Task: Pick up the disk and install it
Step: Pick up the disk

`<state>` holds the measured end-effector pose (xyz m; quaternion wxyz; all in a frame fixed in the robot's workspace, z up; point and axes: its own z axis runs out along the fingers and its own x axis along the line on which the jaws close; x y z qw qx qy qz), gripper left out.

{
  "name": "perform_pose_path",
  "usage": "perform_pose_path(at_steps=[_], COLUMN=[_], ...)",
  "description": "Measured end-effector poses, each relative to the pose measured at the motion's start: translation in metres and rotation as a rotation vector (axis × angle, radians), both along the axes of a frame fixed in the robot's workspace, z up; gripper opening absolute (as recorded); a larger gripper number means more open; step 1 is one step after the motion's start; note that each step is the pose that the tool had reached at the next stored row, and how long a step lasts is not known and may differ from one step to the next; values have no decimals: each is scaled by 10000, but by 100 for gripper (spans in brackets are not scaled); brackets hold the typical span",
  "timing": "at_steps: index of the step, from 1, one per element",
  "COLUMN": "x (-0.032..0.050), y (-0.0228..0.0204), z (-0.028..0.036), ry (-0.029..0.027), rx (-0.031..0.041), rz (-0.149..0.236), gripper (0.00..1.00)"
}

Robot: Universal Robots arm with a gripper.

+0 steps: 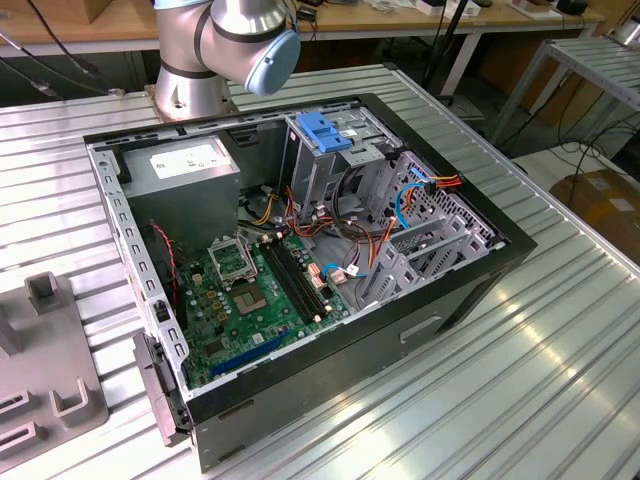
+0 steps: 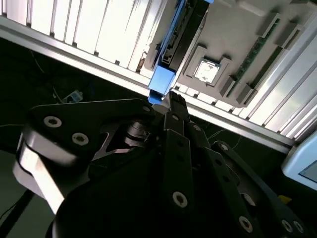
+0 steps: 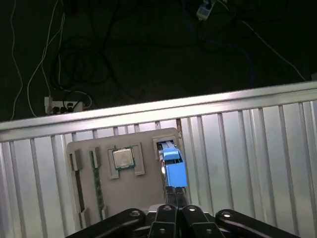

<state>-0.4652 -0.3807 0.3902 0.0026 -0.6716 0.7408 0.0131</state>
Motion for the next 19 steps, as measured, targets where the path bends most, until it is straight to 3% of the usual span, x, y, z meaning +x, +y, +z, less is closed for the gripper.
perform_pose_path(at_steps=[3,5,6,7,8,10,19], x=[0,0,-1,-1,0,0,0], y=[0,0,1,1,0,0,0], z=[-11,-20,-33,-48,-61,-114,-309], ry=[-3,-2,-7,-7,-6,-6,-5], rx=[-1,0,23,44,48,61,63], rz=[671,1315,1420,1496,1547,1733,1765], gripper=[17,35,42,42,48,48,48])
